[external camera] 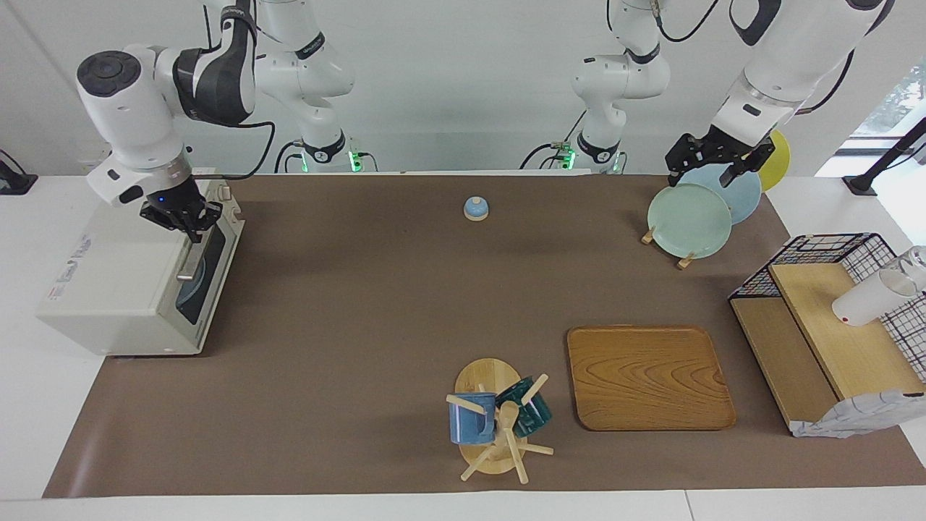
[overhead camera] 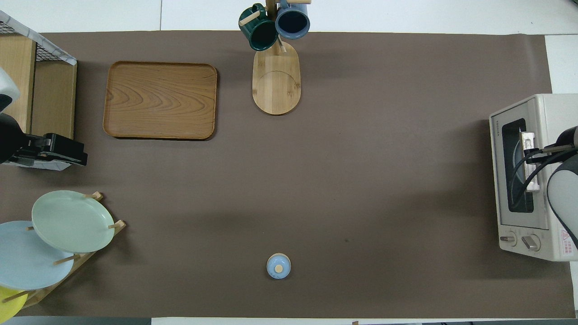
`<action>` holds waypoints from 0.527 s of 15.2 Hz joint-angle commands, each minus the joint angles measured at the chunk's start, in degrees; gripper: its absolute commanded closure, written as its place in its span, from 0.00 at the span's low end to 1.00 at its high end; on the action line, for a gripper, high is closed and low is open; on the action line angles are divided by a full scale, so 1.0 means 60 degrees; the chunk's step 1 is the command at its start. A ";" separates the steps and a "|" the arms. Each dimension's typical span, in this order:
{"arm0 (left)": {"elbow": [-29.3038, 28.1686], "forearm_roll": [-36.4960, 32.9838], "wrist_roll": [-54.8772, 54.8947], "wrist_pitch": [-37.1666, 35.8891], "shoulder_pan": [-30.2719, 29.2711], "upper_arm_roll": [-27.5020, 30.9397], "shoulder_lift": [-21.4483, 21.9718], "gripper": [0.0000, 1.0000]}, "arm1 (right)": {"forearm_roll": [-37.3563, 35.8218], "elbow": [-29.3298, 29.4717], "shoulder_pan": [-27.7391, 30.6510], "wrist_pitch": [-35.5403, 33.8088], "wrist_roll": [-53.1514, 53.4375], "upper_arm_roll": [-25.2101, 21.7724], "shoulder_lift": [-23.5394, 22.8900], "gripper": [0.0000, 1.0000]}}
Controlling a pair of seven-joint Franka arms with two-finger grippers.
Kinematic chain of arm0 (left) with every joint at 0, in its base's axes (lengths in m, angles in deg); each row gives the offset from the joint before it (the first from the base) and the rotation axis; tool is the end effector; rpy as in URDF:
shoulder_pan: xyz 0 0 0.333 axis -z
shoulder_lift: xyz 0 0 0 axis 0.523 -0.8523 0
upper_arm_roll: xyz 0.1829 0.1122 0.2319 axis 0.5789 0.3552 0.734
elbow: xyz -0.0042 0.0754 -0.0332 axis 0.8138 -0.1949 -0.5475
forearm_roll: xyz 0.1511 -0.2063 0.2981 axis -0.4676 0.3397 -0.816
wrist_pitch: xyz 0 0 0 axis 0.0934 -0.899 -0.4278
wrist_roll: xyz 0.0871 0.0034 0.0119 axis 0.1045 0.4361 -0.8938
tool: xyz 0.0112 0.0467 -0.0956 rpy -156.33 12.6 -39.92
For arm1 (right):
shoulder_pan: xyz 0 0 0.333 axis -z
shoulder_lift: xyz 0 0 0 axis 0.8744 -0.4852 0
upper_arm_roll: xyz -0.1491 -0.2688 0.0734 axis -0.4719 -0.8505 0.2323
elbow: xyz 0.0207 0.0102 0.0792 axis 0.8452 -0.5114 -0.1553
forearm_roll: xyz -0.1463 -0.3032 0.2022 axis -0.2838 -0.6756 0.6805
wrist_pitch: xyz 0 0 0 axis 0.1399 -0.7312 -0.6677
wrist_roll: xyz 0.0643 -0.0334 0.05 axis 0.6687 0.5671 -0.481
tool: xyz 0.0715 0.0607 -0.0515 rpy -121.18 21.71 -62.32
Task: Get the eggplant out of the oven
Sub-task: 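Reach the right gripper toward the open toaster oven door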
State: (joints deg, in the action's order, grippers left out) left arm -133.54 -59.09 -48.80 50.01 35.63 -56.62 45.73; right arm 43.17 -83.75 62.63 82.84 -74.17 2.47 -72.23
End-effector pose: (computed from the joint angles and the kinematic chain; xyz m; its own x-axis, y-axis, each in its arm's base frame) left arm 0.5225 -0.0687 0.6270 0.9923 -0.0858 -0.0891 -0.0837 -0.9961 0.0267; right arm 0.5273 -0.0922 0.4976 0.9972 0.0632 -0.0410 0.0688 -0.9855 0.1549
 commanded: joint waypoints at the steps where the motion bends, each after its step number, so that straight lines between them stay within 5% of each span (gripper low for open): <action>1: -0.0084 0.0084 -0.0083 -0.0063 -0.0009 0.0028 0.0138 0.00 | -0.0077 -0.0387 0.0163 0.0303 -0.0231 0.0035 0.0098 1.00; 8: -0.0084 0.0084 -0.0083 -0.0063 -0.0009 0.0028 0.0138 0.00 | -0.0019 -0.1045 0.0223 0.0917 -0.0202 0.0079 0.0068 1.00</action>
State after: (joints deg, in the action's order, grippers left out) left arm -133.54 -59.09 -48.80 50.01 35.63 -56.62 45.73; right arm 43.14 -87.45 64.12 86.23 -74.53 2.55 -72.31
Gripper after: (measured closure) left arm 0.000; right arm 0.991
